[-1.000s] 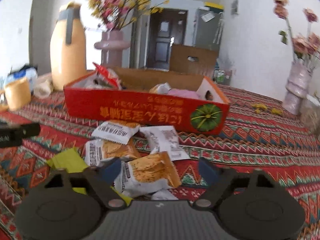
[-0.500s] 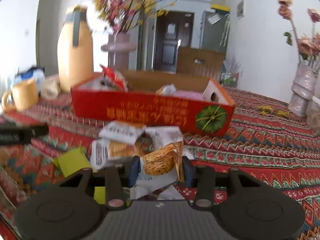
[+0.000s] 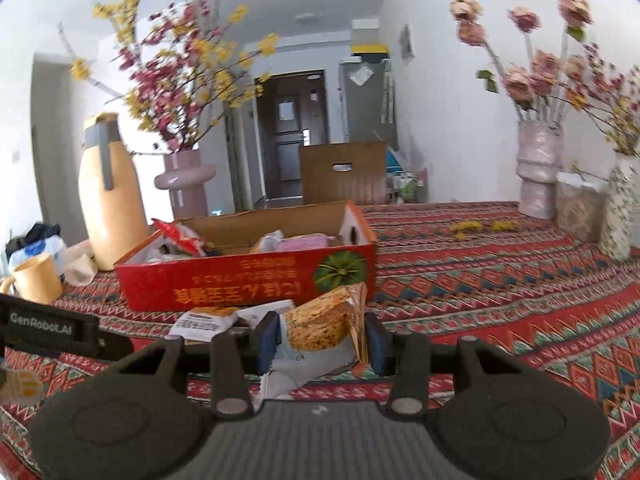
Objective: Organize snacks
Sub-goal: 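Grasp the yellow-green bar packet with the left gripper, then carry both packets into the box and open both grippers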
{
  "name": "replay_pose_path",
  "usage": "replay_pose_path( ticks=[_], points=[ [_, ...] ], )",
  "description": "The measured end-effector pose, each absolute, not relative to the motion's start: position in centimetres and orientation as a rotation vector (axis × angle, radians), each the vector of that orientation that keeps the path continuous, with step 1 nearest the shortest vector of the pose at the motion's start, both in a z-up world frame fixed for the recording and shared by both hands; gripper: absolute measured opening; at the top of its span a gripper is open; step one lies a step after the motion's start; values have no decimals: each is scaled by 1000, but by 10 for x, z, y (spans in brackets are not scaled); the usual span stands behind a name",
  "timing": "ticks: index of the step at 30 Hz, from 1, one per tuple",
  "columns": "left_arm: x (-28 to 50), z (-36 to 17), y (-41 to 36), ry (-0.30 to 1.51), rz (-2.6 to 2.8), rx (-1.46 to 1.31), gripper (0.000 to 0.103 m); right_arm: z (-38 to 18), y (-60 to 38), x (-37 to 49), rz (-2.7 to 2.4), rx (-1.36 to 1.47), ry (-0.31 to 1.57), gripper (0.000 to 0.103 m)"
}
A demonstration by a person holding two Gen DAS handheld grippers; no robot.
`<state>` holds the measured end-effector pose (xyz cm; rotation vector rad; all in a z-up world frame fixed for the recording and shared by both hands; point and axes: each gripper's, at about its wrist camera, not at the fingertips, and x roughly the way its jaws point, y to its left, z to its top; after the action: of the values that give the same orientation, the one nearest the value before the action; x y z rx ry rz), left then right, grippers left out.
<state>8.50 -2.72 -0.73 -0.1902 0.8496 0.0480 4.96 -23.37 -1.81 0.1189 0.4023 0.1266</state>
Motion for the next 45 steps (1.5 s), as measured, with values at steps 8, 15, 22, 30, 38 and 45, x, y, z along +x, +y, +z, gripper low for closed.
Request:
replay_pose_path(
  ticks=[8,15,22,30,38,45],
  points=[
    [105,-29,-52,972,108,-210,98,-26,-259,39,112,169,410,44],
    [104,-31,-50,985,116,-156,53,-35,-269,38,117,215,425,44],
    [98,-28,-43,943,128,-84,38,-40,-267,39,123,223,439,44],
    [88,-27,-33,898,139,-36,35,-41,-258,39,138,204,449,44],
    [78,-17,-22,846,135,-33,34,-36,-252,36,145,195,436,44],
    [73,3,-10,784,115,-49,34,-26,-245,38,160,190,421,44]
  ],
)
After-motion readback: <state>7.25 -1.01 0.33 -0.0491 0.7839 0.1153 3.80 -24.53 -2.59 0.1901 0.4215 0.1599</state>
